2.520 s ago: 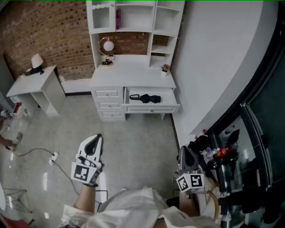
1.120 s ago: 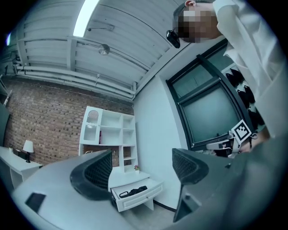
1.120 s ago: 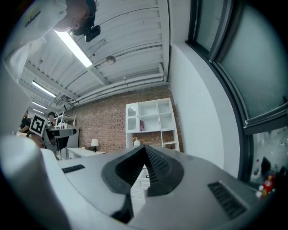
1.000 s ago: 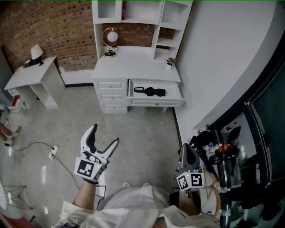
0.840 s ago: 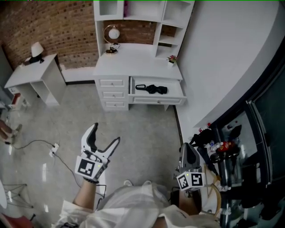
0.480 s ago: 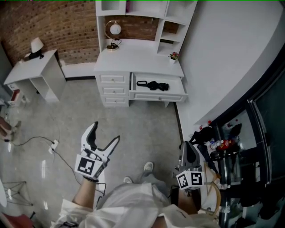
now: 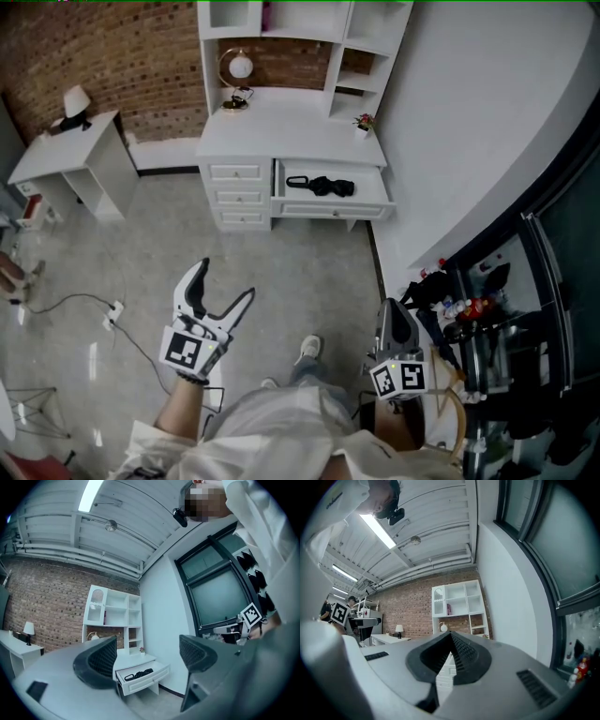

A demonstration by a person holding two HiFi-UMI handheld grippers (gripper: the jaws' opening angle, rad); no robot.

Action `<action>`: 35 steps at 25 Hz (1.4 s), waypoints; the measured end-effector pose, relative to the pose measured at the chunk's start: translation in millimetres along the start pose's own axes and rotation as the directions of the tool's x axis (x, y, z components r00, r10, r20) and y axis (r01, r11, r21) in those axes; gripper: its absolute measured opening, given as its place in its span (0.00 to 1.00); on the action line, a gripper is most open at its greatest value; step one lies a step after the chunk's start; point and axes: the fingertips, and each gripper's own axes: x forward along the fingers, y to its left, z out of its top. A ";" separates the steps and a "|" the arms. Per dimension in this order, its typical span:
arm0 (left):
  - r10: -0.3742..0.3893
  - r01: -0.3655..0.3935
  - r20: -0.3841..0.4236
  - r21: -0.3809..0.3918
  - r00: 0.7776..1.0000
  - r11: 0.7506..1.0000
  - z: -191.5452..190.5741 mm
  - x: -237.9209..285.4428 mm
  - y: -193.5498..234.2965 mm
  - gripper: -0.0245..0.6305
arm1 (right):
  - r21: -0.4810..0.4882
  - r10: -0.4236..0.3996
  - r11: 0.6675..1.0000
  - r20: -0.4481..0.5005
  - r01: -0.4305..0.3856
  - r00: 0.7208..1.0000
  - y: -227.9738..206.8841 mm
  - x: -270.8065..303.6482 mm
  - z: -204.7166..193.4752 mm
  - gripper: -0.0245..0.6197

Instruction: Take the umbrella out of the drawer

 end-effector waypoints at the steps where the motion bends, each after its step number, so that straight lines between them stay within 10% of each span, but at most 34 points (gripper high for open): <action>1: -0.001 0.001 -0.003 0.001 1.000 1.000 -0.8 3.3 0.7 0.65 | 0.002 0.001 1.000 0.001 -0.001 1.000 -1.1 3.1 -0.1 0.06; 35: -0.043 0.044 -0.058 0.015 0.997 0.999 -44.0 307.2 -7.1 0.64 | 0.059 0.084 0.995 -0.030 -0.082 0.996 -193.1 223.4 -26.8 0.06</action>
